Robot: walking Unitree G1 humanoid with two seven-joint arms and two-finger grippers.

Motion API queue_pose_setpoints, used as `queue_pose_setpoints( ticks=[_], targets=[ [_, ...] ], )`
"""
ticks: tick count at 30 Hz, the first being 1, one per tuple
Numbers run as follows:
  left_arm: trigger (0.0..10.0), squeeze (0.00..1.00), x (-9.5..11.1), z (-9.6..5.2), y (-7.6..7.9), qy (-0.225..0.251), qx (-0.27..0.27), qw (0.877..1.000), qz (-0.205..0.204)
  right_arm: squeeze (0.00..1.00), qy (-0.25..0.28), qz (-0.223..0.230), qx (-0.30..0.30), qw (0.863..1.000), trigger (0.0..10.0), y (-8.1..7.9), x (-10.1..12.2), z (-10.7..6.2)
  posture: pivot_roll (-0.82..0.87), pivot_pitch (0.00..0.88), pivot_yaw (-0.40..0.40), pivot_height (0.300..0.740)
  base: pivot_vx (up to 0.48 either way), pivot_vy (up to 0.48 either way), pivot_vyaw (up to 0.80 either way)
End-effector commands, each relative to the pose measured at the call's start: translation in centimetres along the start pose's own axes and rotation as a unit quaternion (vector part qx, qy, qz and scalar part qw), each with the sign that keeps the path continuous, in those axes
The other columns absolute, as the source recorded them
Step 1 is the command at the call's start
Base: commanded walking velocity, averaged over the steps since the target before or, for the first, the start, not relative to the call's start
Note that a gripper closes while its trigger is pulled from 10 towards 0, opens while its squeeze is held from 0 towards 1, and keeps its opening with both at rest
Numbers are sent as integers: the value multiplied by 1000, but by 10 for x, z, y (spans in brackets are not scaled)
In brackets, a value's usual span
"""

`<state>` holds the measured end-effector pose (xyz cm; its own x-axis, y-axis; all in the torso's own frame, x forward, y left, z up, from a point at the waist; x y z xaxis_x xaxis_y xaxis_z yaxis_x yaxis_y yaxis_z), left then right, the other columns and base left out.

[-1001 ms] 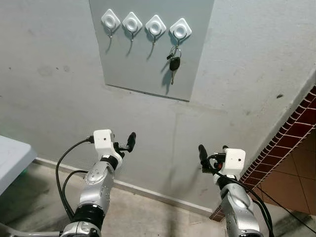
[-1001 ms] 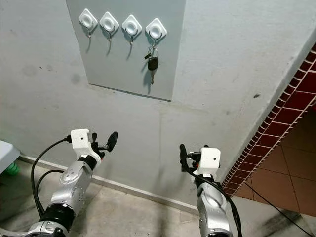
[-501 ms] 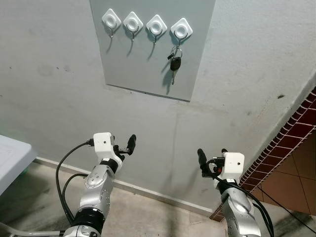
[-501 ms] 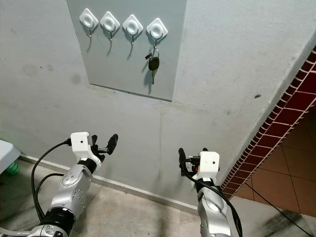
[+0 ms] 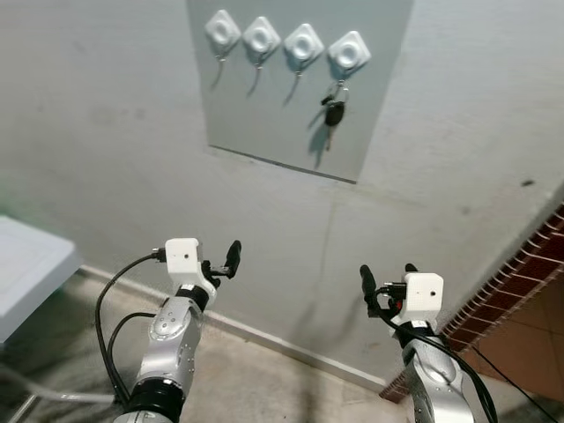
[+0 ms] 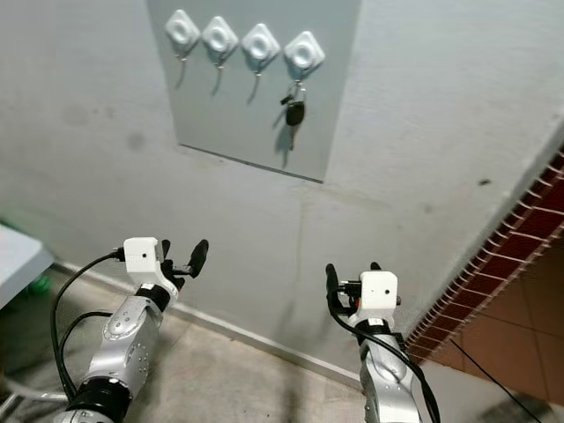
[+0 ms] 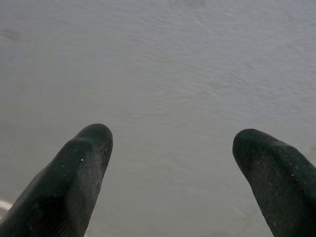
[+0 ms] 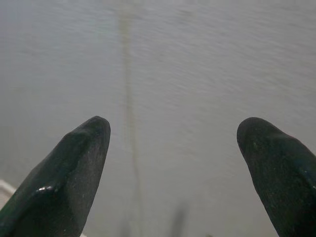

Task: Hang keys on a hook

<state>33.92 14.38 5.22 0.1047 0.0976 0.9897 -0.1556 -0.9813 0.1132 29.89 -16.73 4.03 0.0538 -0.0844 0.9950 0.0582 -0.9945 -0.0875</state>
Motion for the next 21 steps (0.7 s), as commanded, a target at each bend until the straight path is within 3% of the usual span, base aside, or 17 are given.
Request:
queue_pose_setpoints(
  ticks=[1,21],
  targets=[
    [10000,0,6,3,1,4,0,1000,7,0,17,-1,-3,1000,10000,0,10,4,-115,0,-3,740,0,0,800],
    [10000,0,21,2,3,24,-16,1000,11,0,53,-8,11,998,10000,-4,36,9,-105,0,-12,740,0,0,800]
  ],
)
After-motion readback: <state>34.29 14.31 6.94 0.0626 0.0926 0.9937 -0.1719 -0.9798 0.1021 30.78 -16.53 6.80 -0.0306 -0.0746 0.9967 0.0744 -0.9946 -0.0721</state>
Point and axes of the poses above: a point about 5 cm out from each wrist's last joint towards the gripper, its own z axis pointing out of the wrist towards the gripper, its own x axis along the axis of the wrist's last joint, y = z × x, the point moved 3 cm from there along z, pointing out of the wrist towards the gripper, and after that the axes turned 5 degrees about z, right-handed, at the moved point
